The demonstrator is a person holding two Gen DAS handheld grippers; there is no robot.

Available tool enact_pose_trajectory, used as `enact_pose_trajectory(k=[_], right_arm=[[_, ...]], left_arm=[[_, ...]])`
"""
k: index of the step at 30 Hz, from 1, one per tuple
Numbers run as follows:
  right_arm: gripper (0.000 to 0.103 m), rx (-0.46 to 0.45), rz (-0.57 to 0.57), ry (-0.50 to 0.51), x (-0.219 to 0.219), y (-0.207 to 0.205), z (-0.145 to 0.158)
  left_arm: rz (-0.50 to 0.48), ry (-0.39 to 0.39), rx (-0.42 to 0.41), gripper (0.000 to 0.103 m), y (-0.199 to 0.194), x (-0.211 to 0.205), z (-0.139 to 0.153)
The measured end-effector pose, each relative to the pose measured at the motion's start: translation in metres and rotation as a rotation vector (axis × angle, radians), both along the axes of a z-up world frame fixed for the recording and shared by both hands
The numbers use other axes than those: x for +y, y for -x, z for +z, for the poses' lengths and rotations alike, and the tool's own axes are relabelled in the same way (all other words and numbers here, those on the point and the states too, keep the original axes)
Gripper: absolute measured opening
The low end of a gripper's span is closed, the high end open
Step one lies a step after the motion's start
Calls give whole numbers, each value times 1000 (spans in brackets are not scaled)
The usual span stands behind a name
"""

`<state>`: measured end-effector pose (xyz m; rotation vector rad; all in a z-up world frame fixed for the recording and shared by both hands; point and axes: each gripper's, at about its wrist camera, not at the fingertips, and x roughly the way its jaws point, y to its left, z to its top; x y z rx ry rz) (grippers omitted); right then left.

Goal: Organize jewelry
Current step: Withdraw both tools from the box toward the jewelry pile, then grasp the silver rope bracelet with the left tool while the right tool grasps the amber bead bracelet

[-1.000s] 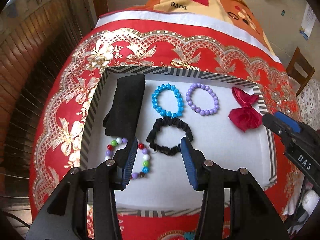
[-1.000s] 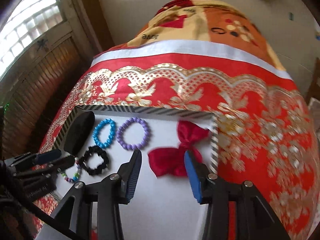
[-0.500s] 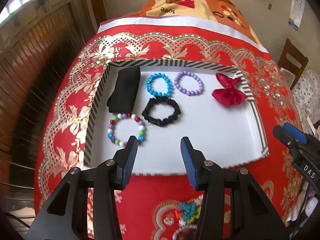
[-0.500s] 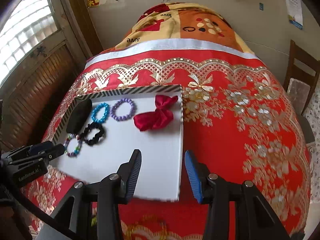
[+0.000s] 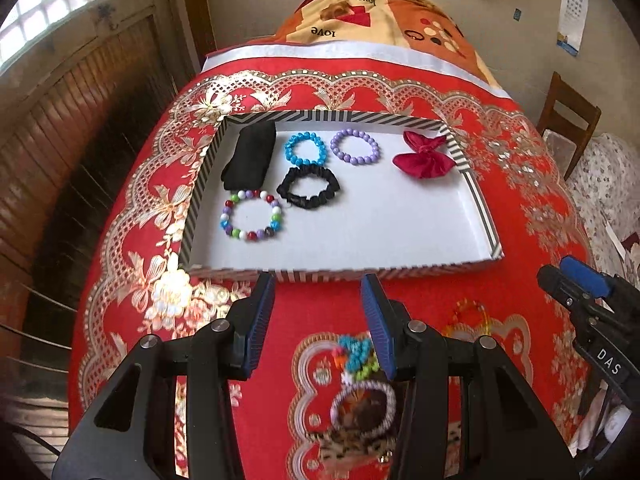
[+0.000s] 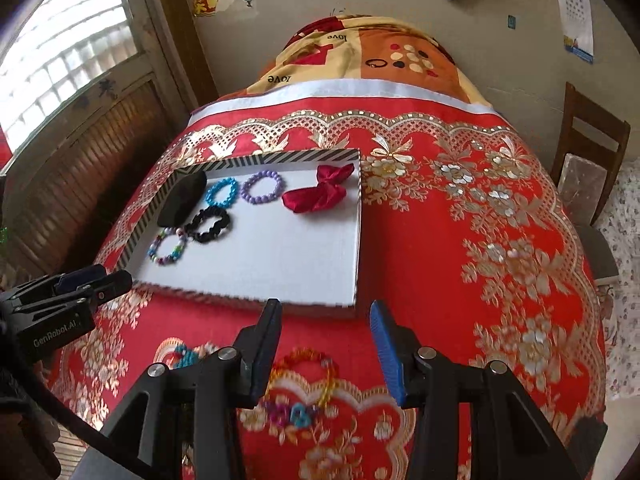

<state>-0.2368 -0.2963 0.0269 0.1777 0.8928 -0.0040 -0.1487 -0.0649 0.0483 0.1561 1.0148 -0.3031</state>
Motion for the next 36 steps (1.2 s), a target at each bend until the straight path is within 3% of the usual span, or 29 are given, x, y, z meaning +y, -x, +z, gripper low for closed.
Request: enact_pose_trajectory(k=[10, 18, 27, 36], right_arm=[[45, -7, 10, -3, 11, 41, 1], [49, 6, 33, -3, 18, 64, -5], [50, 54, 39, -47, 10, 76, -31], [49, 88, 77, -89, 5, 71, -61]], left_arm=[[-8, 0, -27, 44, 38, 9, 6], [7, 19, 2, 44, 53, 23, 4], [42, 91, 133, 44, 48, 52, -16], [17, 116, 315, 44, 28, 50, -64]])
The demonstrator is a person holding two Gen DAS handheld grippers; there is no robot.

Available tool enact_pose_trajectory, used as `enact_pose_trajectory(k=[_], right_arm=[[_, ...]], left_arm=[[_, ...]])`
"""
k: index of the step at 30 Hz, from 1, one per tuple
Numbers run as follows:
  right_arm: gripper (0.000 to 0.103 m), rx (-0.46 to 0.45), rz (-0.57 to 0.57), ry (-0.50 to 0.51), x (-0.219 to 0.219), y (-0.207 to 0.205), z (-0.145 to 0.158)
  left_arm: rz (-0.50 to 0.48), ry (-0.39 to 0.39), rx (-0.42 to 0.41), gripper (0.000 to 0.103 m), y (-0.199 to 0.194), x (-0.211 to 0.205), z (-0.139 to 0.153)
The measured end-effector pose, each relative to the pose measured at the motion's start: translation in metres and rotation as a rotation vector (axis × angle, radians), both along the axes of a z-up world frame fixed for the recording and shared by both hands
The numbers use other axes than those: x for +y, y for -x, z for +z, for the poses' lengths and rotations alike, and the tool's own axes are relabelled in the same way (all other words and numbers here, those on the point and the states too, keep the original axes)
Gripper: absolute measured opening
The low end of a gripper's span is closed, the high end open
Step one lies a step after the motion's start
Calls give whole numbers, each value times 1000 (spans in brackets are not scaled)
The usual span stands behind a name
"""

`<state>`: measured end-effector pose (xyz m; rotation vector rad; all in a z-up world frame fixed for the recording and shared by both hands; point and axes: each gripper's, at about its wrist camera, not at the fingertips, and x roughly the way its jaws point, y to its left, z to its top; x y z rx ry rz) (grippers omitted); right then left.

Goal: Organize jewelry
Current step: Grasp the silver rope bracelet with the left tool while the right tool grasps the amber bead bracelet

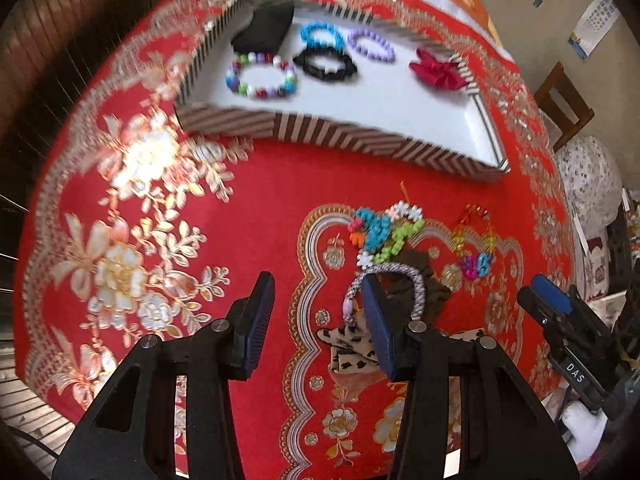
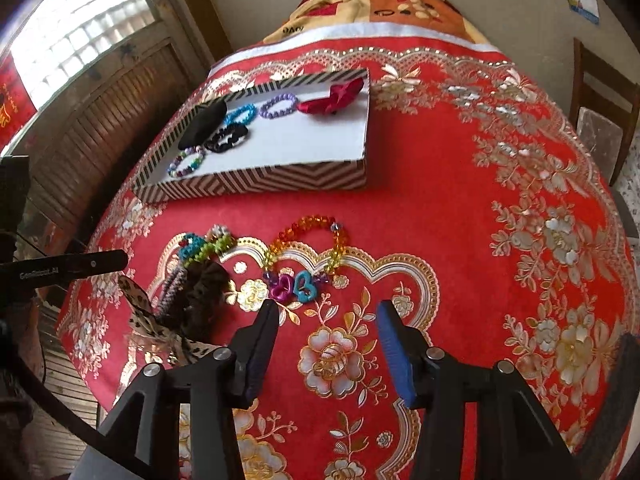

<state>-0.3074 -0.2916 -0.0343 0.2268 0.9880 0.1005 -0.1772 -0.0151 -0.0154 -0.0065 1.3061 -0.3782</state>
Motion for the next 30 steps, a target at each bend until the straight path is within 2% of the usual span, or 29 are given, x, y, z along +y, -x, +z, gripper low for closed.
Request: enact_pose_trajectory(k=[5, 8, 13, 19, 20, 21, 23, 24, 26, 30], right_arm=[[48, 17, 26, -5, 3, -10, -12], [48, 20, 10, -5, 2, -19, -16], [48, 26, 5, 13, 1, -42, -16], [48, 42, 18, 55, 5, -66, -27], [45, 45, 19, 59, 5, -67, -29], [41, 47, 19, 68, 6, -69, -31], [27, 31, 23, 98, 8, -70, -33], [25, 24, 28, 117, 9, -71, -34], [12, 10, 33, 134, 10, -72, -34], [8, 8, 39, 102, 3, -74, -32]], left_arm=[[-39, 30, 71, 44, -8, -10, -16], [-71, 47, 78, 44, -8, -18, -18], [-150, -23, 78, 44, -8, -32, -26], [-189, -55, 55, 44, -9, -41, -29], [-195, -60, 48, 44, -9, -42, -30], [-205, -64, 38, 38, -7, -44, -30], [-223, -89, 9, 23, -8, -50, -31], [-224, -95, 4, 11, -8, -51, -32], [-210, -75, 11, 9, -11, -50, -33], [-187, -33, -16, 7, -13, -40, -18]])
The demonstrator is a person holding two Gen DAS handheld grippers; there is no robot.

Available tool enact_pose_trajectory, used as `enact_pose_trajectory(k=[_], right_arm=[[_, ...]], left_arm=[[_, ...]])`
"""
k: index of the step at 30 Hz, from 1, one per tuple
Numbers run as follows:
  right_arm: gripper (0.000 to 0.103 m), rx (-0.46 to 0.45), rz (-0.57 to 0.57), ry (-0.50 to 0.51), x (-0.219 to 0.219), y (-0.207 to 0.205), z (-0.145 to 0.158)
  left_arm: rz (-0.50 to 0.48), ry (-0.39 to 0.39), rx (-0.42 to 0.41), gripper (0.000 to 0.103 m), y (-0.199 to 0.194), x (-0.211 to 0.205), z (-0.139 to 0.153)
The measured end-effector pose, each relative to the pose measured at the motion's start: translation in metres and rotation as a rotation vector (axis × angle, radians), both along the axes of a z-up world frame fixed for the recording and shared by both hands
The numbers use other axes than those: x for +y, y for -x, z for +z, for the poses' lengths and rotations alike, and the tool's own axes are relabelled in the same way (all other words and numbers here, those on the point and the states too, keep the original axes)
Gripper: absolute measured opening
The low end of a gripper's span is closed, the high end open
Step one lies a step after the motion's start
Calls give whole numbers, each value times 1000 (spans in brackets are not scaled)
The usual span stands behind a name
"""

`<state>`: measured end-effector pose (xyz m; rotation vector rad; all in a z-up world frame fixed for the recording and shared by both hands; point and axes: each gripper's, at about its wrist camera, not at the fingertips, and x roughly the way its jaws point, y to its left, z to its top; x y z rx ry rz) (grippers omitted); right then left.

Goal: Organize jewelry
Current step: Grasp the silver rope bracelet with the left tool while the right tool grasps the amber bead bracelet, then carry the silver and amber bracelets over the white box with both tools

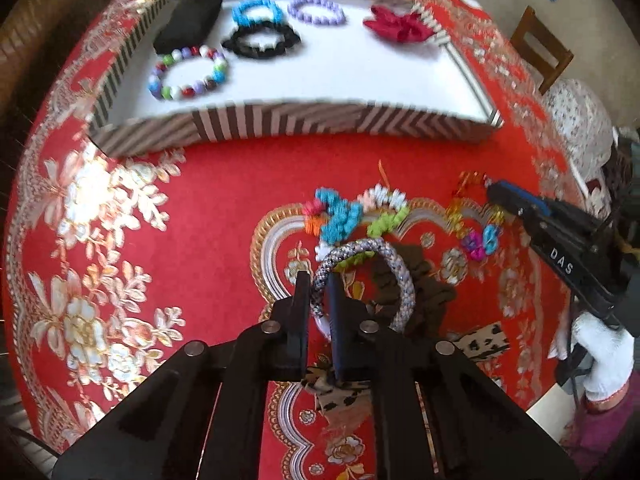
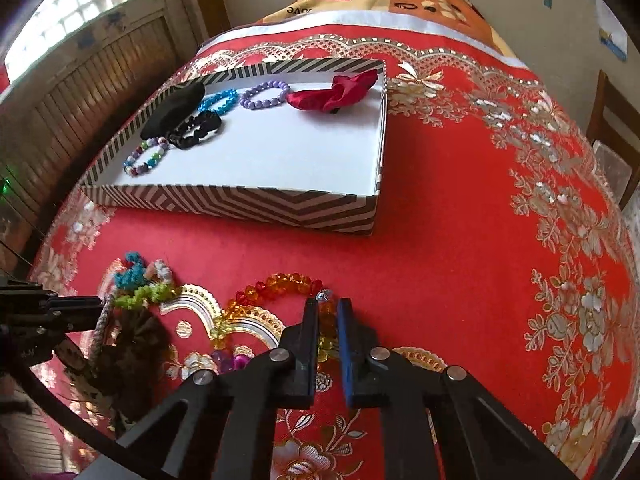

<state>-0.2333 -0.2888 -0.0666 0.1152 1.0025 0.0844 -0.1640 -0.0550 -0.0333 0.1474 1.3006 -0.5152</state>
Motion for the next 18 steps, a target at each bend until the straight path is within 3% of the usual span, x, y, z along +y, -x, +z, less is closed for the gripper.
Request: enact_pose_trajectory(k=[6, 13, 18], right_arm=[[8, -69, -1, -91, -10, 12, 28], [8, -128, 14, -118, -11, 22, 61], [8, -174, 22, -107, -13, 28, 84]], left_arm=[[35, 38, -71, 7, -6, 14, 33], [44, 59, -132, 7, -5, 12, 60], [40, 27, -105, 7, -13, 10, 53]])
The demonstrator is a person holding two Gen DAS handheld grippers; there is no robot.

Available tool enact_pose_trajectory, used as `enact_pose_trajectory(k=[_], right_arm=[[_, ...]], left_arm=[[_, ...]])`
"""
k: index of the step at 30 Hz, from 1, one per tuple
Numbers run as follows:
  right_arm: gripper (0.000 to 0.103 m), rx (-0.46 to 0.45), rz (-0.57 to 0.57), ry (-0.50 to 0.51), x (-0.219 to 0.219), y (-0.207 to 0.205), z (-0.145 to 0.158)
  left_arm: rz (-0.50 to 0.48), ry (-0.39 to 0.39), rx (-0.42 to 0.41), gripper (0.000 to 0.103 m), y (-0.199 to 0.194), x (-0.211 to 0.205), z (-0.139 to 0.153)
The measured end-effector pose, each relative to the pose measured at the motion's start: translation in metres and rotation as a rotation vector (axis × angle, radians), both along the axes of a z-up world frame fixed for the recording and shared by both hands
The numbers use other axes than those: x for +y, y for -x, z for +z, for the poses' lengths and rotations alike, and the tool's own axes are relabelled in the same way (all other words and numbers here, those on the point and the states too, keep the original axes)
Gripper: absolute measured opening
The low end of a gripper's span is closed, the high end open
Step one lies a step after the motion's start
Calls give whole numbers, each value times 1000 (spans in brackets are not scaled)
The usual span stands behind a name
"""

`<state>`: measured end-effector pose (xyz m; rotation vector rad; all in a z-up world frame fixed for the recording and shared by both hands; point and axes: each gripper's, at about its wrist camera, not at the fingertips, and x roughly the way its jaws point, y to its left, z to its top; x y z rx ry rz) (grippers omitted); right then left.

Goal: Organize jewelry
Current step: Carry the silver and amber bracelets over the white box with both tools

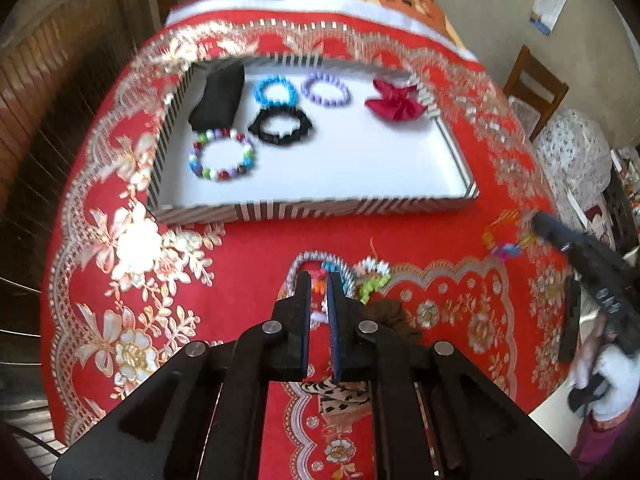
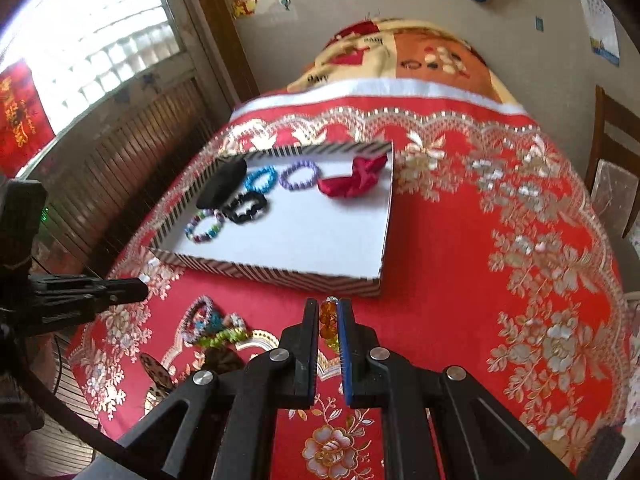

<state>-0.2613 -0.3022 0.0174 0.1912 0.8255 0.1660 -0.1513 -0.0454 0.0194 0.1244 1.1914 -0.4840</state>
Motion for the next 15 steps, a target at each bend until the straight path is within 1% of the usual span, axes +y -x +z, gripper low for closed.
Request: enact_pose_trajectory(k=[2, 3, 4, 6, 9, 11, 12, 13, 14, 15], right_arm=[[8, -14, 0, -2, -2, 2, 7], [8, -22, -1, 0, -3, 4, 10], [8, -30, -3, 0, -3, 6, 13], [8, -35, -4, -6, -5, 9, 15], [8, -38, -3, -9, -6, 12, 18], [8, -37, -1, -9, -6, 13, 19], [8, -36, 0, -11, -6, 14, 19], [8, -34, 1, -13, -6, 14, 19], [8, -34, 2, -16, -6, 14, 19], [8, -35, 4, -20, -6, 14, 20]], left_arm=[[22, -12, 30, 9, -4, 2, -12], [35, -19, 44, 14, -7, 3, -20], [47, -22, 55, 24, -9, 4, -26], [60, -27, 71, 30, -12, 4, -38], [59, -30, 101, 30, -17, 2, -53], [68, -45, 104, 30, -20, -1, -60], [71, -47, 112, 29, -22, -2, -63], [71, -39, 119, 17, -23, -3, -65], [69, -40, 120, 11, -23, -4, -67], [68, -44, 117, 8, -23, -4, -69]])
